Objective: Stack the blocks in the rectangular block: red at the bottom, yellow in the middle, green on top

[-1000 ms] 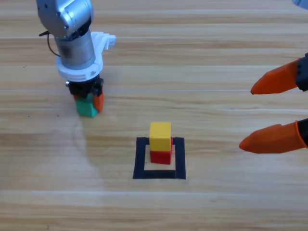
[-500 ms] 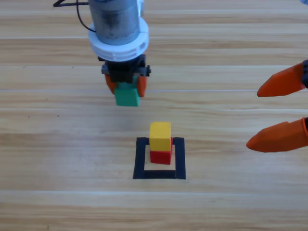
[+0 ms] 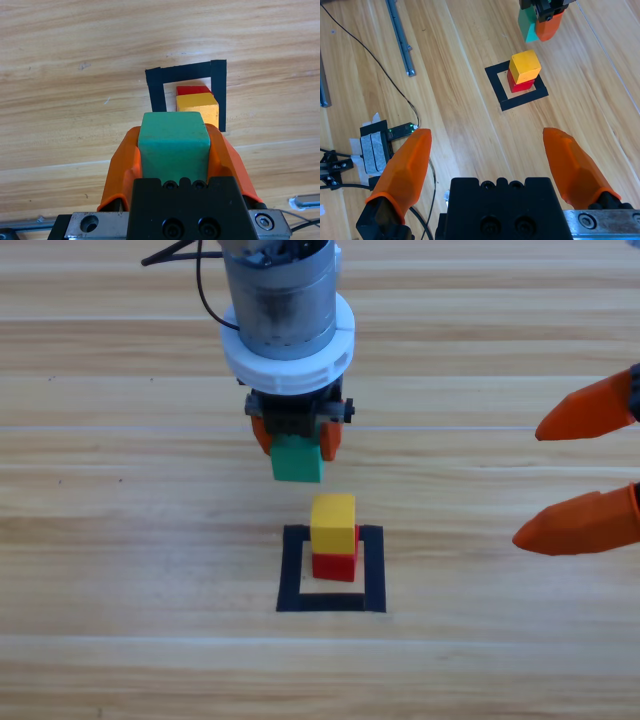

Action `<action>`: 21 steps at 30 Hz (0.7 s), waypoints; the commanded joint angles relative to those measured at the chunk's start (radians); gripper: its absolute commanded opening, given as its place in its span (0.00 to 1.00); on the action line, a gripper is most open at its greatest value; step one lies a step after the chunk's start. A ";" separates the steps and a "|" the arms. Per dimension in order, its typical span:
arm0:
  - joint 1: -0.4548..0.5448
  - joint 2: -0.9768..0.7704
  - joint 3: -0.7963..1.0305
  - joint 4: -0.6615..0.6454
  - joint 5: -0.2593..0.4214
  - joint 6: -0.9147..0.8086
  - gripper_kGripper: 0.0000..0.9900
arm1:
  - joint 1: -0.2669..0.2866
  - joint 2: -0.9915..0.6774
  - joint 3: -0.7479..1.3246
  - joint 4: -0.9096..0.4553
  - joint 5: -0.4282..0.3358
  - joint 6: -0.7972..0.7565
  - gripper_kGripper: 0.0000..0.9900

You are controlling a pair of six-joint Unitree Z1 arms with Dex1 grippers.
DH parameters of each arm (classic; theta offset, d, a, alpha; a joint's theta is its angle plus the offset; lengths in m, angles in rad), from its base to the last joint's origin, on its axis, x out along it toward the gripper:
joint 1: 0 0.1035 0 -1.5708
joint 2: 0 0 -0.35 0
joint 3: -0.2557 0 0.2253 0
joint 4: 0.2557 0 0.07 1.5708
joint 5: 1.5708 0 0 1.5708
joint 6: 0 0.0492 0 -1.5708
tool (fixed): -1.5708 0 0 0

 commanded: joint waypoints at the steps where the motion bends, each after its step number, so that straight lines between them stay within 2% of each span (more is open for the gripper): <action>1: -0.031 0.014 0.001 0.006 0.005 -0.032 0.00 | -0.031 0.036 -0.007 0.018 0.009 -0.010 0.99; 21: -0.074 0.065 -0.027 0.006 0.008 -0.072 0.00 | -0.031 0.039 -0.007 0.020 0.008 -0.011 0.99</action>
